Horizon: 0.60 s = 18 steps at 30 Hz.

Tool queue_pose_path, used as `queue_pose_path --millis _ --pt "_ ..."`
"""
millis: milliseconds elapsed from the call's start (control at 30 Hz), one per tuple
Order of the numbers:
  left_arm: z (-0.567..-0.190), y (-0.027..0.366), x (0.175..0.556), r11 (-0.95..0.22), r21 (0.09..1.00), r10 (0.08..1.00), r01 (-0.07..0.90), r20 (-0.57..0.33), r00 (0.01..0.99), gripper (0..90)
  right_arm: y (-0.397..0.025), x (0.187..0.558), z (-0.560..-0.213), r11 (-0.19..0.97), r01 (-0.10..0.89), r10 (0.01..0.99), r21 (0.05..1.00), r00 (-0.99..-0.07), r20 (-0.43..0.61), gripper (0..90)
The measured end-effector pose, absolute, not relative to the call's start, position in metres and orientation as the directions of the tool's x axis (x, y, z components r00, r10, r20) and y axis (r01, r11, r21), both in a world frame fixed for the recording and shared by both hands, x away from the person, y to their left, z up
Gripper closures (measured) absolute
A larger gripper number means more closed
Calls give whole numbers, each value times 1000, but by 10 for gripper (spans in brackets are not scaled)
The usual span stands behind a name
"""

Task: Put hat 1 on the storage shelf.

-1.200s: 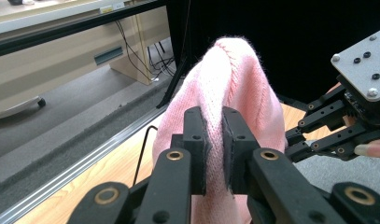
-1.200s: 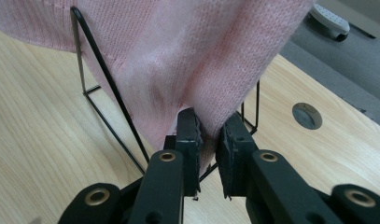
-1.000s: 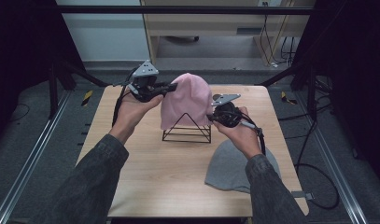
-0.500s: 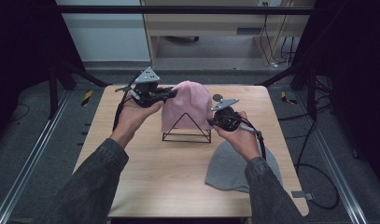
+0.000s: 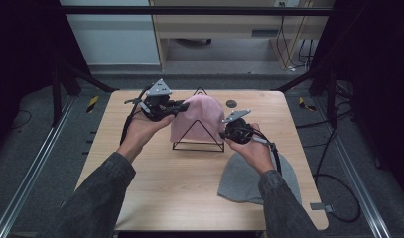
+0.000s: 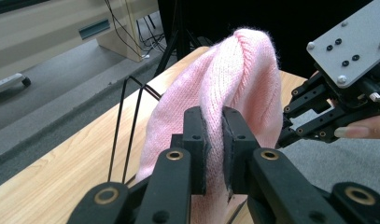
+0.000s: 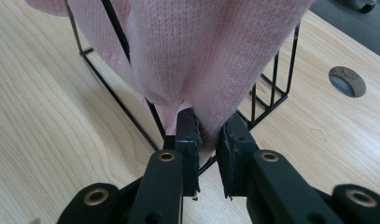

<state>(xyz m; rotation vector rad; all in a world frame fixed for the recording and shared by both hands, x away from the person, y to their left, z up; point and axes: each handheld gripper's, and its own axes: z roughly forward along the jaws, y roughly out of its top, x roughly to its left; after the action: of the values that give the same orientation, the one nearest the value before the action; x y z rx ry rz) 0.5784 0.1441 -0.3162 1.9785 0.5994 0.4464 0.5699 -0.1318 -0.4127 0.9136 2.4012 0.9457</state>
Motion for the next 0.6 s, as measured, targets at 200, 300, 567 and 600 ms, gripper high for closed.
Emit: queue_pose_path --millis 200,300,567,600 --pt "-324 146 578 -404 884 584 236 51 810 812 -132 571 -415 568 433 696 700 -707 -127 794" --pt "-328 146 576 -412 879 579 239 50 814 812 -132 571 -419 569 446 697 691 -708 -116 793" --pt "-342 146 575 -422 871 582 253 46 812 810 -133 571 -425 573 461 696 678 -711 -105 789" --pt "-343 146 574 -421 871 580 254 43 814 810 -133 571 -425 575 463 696 675 -711 -105 787"
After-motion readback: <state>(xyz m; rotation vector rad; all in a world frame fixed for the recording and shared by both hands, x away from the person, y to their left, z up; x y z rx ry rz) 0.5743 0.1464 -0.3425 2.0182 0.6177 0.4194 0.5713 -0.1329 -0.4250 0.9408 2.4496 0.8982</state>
